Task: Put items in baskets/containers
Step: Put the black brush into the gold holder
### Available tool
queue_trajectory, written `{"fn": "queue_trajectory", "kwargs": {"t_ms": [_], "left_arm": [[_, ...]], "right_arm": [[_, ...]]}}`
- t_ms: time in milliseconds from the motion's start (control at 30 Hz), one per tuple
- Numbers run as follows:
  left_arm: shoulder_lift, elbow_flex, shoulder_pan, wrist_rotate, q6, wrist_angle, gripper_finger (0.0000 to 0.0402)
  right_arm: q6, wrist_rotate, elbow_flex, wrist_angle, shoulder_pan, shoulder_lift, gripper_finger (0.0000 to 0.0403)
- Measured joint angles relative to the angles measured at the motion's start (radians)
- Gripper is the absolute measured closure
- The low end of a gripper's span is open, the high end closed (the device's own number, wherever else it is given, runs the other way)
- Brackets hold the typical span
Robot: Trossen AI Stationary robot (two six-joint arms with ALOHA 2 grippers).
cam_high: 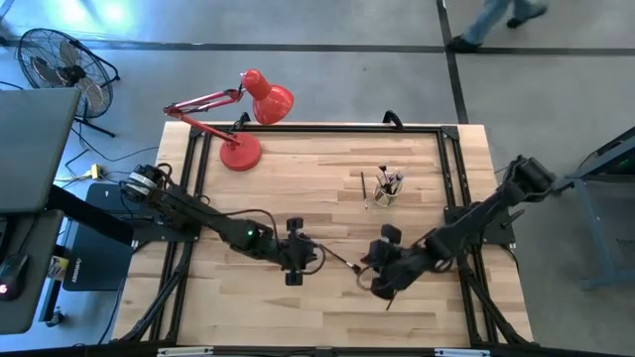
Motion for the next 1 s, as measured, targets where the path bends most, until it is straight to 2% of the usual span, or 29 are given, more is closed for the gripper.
{"fn": "queue_trajectory", "kwargs": {"t_ms": [100,267,400,533,800,1000], "left_arm": [[0.0,-0.04,0.021,0.014,0.018,0.076,0.0255],[0.0,-0.044,0.076,0.134,0.02,0.096,0.0255],[0.0,-0.044,0.093,0.22,0.02,0.108,0.0255],[0.0,-0.044,0.09,0.232,0.039,0.107,0.0255],[0.0,-0.044,0.09,0.231,0.039,0.11,0.0255],[0.0,-0.044,0.09,0.231,0.035,0.122,0.0255]], "right_arm": [[0.087,-0.056,0.11,-0.123,0.006,0.096,0.0403],[0.157,-0.11,0.214,-0.227,0.005,0.225,0.0402],[0.221,-0.119,0.225,-0.239,0.001,0.27,0.0396],[0.302,-0.119,0.185,-0.234,-0.005,0.289,0.0375],[0.315,-0.07,0.064,-0.049,-0.005,0.291,0.0313],[0.245,-0.091,0.005,0.104,-0.023,0.29,0.0288]]}}
